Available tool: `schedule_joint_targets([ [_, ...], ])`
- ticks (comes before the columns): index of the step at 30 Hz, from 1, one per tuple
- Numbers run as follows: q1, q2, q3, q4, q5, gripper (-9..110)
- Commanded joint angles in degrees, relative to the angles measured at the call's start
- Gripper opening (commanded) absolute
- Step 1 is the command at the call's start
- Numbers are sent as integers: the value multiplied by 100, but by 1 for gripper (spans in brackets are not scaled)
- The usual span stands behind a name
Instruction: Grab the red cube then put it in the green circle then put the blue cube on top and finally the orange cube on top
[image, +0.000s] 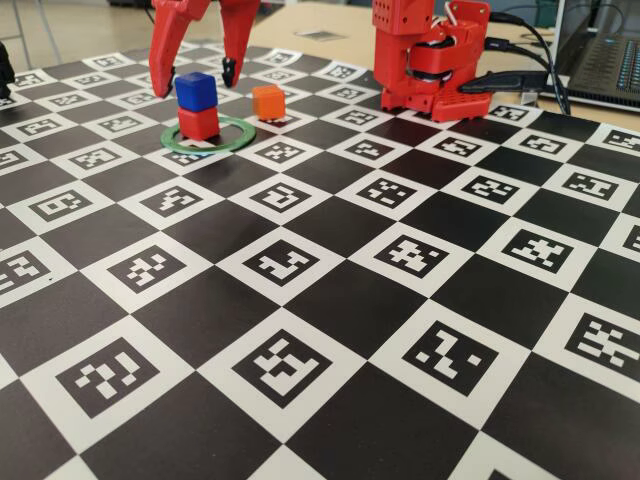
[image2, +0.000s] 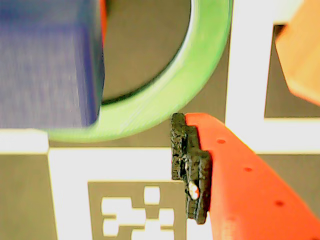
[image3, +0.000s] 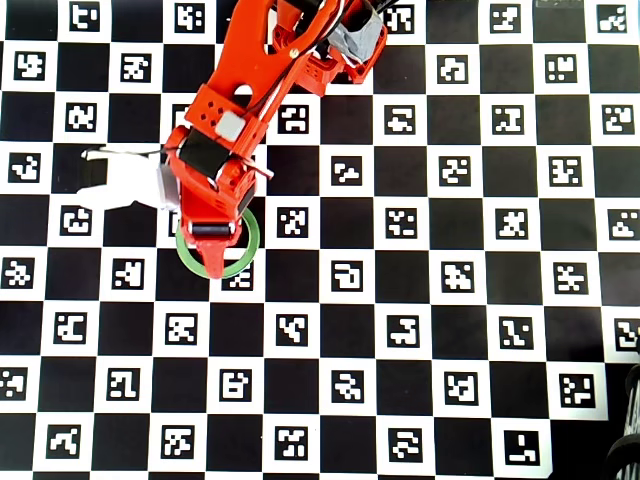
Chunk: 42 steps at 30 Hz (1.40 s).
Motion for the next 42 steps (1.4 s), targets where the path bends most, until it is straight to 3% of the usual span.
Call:
schedule_joint_targets([
  [1,62,773,-686,510,105,43],
  [11,290,1582,-809,1591,-88,43],
  [19,861,2268,-141,1714,-536,43],
  [42,1547,2224,2426,-167,-1450,46],
])
